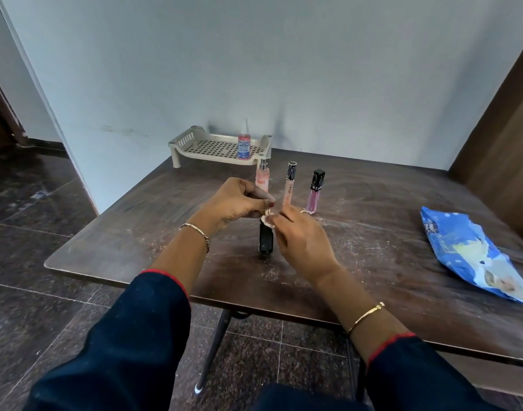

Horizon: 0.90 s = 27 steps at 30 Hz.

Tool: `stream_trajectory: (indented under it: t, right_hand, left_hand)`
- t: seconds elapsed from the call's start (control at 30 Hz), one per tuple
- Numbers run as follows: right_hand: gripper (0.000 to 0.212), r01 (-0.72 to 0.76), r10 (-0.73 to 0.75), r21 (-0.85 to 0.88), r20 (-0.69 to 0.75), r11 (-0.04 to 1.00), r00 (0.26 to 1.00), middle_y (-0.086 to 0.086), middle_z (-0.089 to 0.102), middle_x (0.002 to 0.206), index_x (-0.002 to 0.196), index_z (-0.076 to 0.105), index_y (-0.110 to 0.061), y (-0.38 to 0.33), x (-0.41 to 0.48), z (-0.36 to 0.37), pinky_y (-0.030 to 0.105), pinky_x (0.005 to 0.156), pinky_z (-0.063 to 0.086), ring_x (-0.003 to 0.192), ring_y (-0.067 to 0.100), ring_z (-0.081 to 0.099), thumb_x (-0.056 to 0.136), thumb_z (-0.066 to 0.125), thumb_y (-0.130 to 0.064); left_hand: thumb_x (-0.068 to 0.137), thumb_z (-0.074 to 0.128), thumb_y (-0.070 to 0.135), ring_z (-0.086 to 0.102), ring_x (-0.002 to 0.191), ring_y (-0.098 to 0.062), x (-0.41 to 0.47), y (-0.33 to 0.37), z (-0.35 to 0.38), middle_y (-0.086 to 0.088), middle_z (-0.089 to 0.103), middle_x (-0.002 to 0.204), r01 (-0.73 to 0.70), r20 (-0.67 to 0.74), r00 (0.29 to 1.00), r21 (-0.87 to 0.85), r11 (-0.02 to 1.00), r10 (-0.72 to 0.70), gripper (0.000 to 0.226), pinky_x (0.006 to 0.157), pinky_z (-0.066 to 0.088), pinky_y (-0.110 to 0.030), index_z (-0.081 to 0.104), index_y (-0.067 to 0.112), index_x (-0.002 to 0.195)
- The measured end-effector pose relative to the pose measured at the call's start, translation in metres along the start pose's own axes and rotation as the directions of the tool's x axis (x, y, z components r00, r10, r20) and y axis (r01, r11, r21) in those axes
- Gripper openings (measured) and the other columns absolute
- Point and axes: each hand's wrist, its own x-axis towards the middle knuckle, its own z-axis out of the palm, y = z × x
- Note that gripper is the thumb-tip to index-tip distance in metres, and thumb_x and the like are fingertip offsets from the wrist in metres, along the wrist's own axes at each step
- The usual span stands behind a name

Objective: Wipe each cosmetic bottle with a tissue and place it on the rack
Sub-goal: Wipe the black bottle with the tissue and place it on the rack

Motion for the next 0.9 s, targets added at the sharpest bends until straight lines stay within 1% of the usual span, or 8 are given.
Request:
stream_trajectory:
  t: [0.13, 0.27, 0.43, 0.53, 0.63, 0.73, 0.83, 0.9]
  right_hand:
    - [0.025, 0.035, -0.032, -0.025, 0.088, 0.999, 0.996, 0.005, 0.059, 0.094, 0.103, 0.065, -0.011, -0.005, -0.017, 0.0, 0.038, 0.05, 0.05, 0.067, 0.024, 0.055, 0.079, 0.067, -0.002]
    - [0.022, 0.077, -0.069, -0.049, 0.139, 0.996, 0.988, 0.006, 0.057, 0.093, 0.099, 0.067, -0.01, -0.006, -0.019, -0.004, 0.039, 0.048, 0.051, 0.066, 0.024, 0.055, 0.078, 0.066, -0.004]
    - [0.017, 0.033, -0.024, -0.088, 0.102, 0.996, 0.994, 0.007, 0.06, 0.093, 0.095, 0.068, -0.008, -0.004, 0.005, -0.009, 0.04, 0.053, 0.054, 0.066, 0.025, 0.059, 0.08, 0.067, -0.001]
    - [0.018, 0.03, -0.021, -0.084, 0.097, 0.996, 0.995, 0.007, 0.061, 0.095, 0.098, 0.068, -0.009, -0.005, 0.008, -0.008, 0.041, 0.056, 0.055, 0.069, 0.026, 0.06, 0.082, 0.065, -0.001]
    - [0.017, 0.117, -0.107, -0.067, 0.128, 0.991, 0.986, 0.006, 0.061, 0.092, 0.097, 0.068, -0.008, -0.007, -0.009, -0.009, 0.039, 0.05, 0.052, 0.066, 0.025, 0.057, 0.086, 0.054, -0.006]
    - [0.034, 0.204, -0.188, -0.059, 0.204, 0.977, 0.961, 0.004, 0.057, 0.09, 0.093, 0.067, -0.01, -0.011, -0.024, -0.007, 0.035, 0.045, 0.047, 0.069, 0.025, 0.055, 0.088, 0.034, -0.017]
    - [0.034, 0.3, -0.26, -0.115, 0.272, 0.947, 0.926, 0.004, 0.057, 0.091, 0.091, 0.068, -0.011, -0.01, -0.029, -0.005, 0.032, 0.043, 0.043, 0.071, 0.024, 0.057, 0.084, 0.035, -0.015]
    - [0.031, 0.307, -0.269, -0.1, 0.282, 0.946, 0.921, 0.004, 0.058, 0.093, 0.092, 0.069, -0.011, -0.008, -0.028, -0.007, 0.032, 0.044, 0.046, 0.071, 0.025, 0.059, 0.084, 0.039, -0.014]
  left_hand:
    - [0.075, 0.076, 0.0, 0.068, 0.076, -0.014, -0.001, -0.001, 0.002, -0.008, 0.072, 0.081, -0.007, -0.013, 1.0, -0.012, 1.0, 0.007, 0.011, 0.075, 0.059, -0.028, 0.073, 0.004, 0.085]
    - [0.075, 0.076, 0.001, 0.068, 0.076, -0.014, -0.001, -0.001, 0.003, -0.008, 0.072, 0.081, -0.004, -0.005, 1.0, -0.015, 1.0, 0.004, 0.011, 0.075, 0.059, -0.028, 0.073, 0.004, 0.085]
    - [0.075, 0.076, 0.002, 0.069, 0.078, -0.017, -0.003, 0.002, 0.001, -0.016, 0.072, 0.088, -0.015, 0.033, 0.999, 0.004, 1.0, 0.015, 0.019, 0.075, 0.059, -0.027, 0.072, -0.002, 0.093]
    - [0.075, 0.075, 0.001, 0.069, 0.077, -0.016, -0.004, 0.003, 0.001, -0.015, 0.072, 0.087, -0.017, 0.021, 1.0, 0.018, 1.0, 0.017, 0.018, 0.073, 0.059, -0.026, 0.072, -0.002, 0.093]
    - [0.076, 0.075, 0.0, 0.068, 0.077, -0.015, -0.003, 0.002, 0.003, -0.011, 0.072, 0.084, -0.018, 0.004, 1.0, 0.026, 1.0, 0.018, 0.013, 0.073, 0.059, -0.025, 0.072, 0.003, 0.088]
    - [0.076, 0.075, 0.002, 0.068, 0.078, -0.012, -0.002, 0.003, 0.006, -0.012, 0.073, 0.088, -0.018, 0.02, 1.0, 0.035, 0.999, 0.017, 0.014, 0.072, 0.058, -0.022, 0.073, 0.003, 0.09]
    - [0.076, 0.076, 0.003, 0.069, 0.078, -0.012, -0.003, 0.004, 0.007, -0.009, 0.073, 0.086, -0.018, 0.023, 1.0, 0.029, 0.999, 0.017, 0.015, 0.073, 0.058, -0.023, 0.073, 0.003, 0.091]
    - [0.076, 0.076, 0.003, 0.069, 0.079, -0.013, -0.004, 0.004, 0.006, -0.01, 0.073, 0.088, -0.021, 0.018, 1.0, 0.023, 0.999, 0.021, 0.015, 0.073, 0.058, -0.023, 0.073, 0.004, 0.09]
